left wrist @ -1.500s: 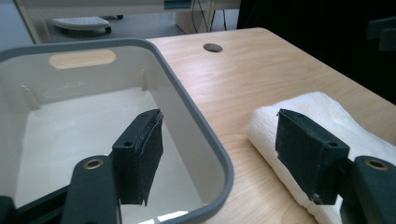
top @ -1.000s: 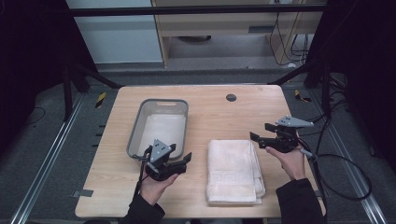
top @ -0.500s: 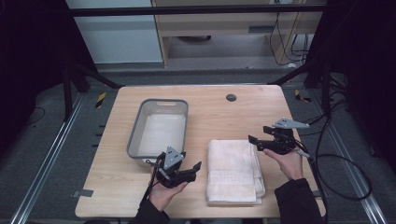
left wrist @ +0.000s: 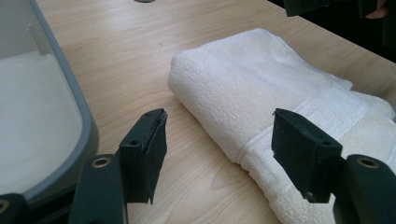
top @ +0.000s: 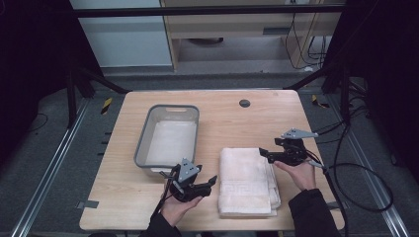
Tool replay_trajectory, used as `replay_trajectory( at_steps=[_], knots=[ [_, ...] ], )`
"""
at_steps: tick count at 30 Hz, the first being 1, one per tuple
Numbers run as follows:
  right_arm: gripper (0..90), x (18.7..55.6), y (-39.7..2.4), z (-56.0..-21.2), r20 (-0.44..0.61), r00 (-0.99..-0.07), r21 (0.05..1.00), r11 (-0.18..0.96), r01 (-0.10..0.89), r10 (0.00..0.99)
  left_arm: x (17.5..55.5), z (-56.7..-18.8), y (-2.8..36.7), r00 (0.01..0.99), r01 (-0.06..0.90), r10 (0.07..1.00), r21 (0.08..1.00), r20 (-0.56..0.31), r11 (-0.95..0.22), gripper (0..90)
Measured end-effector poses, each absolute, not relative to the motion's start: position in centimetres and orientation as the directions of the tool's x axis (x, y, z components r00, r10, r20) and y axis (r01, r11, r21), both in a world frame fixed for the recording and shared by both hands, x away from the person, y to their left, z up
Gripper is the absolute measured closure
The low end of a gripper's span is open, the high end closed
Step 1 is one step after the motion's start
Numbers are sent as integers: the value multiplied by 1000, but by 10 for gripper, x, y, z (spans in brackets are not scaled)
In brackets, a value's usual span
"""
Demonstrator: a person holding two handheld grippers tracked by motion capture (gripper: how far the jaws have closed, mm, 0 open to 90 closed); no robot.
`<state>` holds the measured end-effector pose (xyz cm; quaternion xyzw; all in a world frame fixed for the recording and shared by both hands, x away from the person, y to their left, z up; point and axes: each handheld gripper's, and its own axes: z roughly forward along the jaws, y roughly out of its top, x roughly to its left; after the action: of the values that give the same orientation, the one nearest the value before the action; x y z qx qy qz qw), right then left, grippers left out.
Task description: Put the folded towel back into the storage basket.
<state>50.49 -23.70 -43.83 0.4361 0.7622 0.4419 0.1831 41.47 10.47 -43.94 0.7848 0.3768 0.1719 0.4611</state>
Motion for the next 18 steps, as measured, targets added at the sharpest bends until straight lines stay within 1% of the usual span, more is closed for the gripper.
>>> replay_trajectory(
  at_steps=[8,12,18],
  knots=[
    [221,508,-230,-449,102,-564,811,260,525,820,414,-447,96,674,443,735,838,-78,-318,347],
    [222,509,-230,-455,116,-554,802,251,541,824,413,-452,91,683,450,726,829,-80,-332,342],
    [219,510,-229,-463,109,-557,791,267,550,824,415,-461,83,695,464,715,808,-77,-364,326]
  ],
)
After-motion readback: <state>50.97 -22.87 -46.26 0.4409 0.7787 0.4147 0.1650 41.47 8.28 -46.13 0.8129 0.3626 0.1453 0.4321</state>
